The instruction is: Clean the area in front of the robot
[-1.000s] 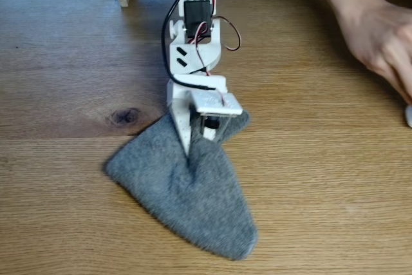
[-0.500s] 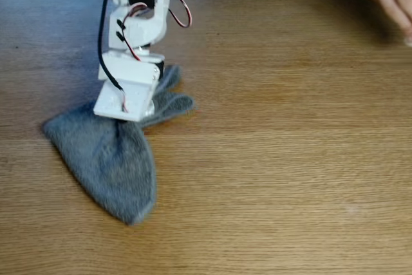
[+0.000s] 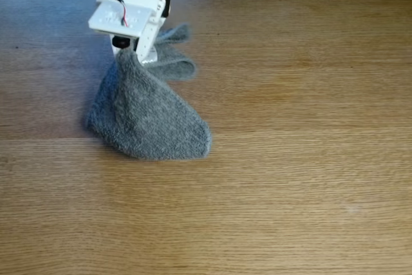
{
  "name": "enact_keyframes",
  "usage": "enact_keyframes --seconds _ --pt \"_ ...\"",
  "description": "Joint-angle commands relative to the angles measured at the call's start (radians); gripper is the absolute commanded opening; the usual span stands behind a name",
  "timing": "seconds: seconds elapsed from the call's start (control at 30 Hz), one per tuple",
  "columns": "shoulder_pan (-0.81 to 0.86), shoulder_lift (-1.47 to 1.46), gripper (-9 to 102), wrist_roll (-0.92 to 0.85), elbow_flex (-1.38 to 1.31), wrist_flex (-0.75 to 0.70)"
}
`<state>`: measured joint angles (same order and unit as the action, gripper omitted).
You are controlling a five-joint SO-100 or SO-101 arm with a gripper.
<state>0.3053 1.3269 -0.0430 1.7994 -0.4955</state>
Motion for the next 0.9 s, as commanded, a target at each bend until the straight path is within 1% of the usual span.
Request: enact_keyframes --seconds 0.0,0.23,0.4,0.47,0.53,0.7,0.87 --pt "0.124 0.158 0 -0.043 -0.021 -0.026" --pt "0.356 0.166 0 -0.092 -0.02 -0.212" --pt "0.445 0.198 0 -0.063 -0.017 -0.474" --pt "0.456 0.216 0 -0.041 -0.008 -0.528" --pt "0.463 0.221 0 -0.04 0.035 -0.5" --pt "0.512 0.196 0 -0.092 0.195 -0.314" --pt "0.526 0.202 0 -0.149 0.344 -0.215"
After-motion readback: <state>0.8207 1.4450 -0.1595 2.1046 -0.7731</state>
